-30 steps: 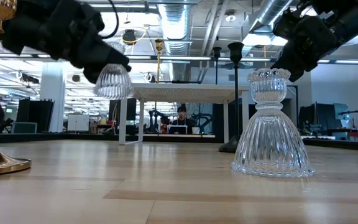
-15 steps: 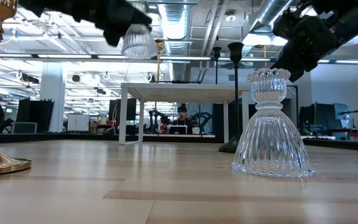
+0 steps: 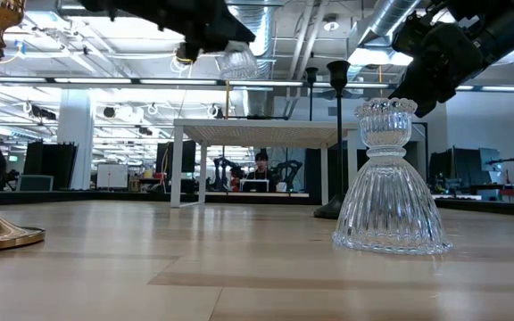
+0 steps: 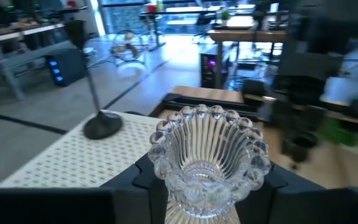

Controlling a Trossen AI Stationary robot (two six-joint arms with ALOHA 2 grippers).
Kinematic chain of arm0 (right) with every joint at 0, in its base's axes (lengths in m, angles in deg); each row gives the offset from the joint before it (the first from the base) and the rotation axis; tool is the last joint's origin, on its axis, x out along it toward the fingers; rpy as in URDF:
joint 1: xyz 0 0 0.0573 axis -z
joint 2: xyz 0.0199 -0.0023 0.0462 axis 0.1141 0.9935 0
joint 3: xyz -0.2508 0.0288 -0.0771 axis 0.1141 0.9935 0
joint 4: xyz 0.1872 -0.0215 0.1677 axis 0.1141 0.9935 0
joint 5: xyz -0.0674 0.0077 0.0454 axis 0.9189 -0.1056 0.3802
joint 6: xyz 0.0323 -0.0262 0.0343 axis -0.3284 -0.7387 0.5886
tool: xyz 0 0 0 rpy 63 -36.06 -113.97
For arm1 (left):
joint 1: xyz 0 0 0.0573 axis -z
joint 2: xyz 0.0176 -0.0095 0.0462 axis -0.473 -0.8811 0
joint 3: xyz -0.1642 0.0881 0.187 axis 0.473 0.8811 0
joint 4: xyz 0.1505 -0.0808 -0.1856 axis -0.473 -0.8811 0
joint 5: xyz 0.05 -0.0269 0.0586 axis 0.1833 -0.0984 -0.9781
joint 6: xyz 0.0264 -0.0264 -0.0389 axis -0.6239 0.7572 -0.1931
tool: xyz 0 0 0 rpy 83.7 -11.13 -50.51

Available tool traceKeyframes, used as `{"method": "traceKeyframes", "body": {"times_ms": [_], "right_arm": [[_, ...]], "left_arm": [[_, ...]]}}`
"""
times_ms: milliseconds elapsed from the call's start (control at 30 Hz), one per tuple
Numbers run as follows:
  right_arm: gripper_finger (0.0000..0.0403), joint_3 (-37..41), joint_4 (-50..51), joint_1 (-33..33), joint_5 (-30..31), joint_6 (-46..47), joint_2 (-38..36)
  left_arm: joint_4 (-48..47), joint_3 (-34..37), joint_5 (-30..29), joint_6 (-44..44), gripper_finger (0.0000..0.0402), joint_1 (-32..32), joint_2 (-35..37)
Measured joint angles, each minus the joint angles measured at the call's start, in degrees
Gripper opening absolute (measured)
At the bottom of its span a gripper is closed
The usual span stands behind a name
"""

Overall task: Pick & Place candle stick holders
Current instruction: Put the top transparent candle holder on the shelf

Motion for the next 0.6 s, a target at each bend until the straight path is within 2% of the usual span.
{"method": "traceKeyframes", "body": {"times_ms": [233,367,600], "right_arm": [[0.0,0.0,0.0,0.0,0.0,0.0,0.0],[0.0,0.0,0.0,0.0,0.0,0.0,0.0],[0.0,0.0,0.0,0.0,0.0,0.0,0.0]], "left_arm": [[0.1,-5.9,0.1,0.0,0.0132,-6.4,-6.5],[0.4,-9.1,2.6,0.0,0.0142,-9.6,-10.3],[0.9,-13.7,4.3,0.2,0.0132,-13.4,-16.4]]}}
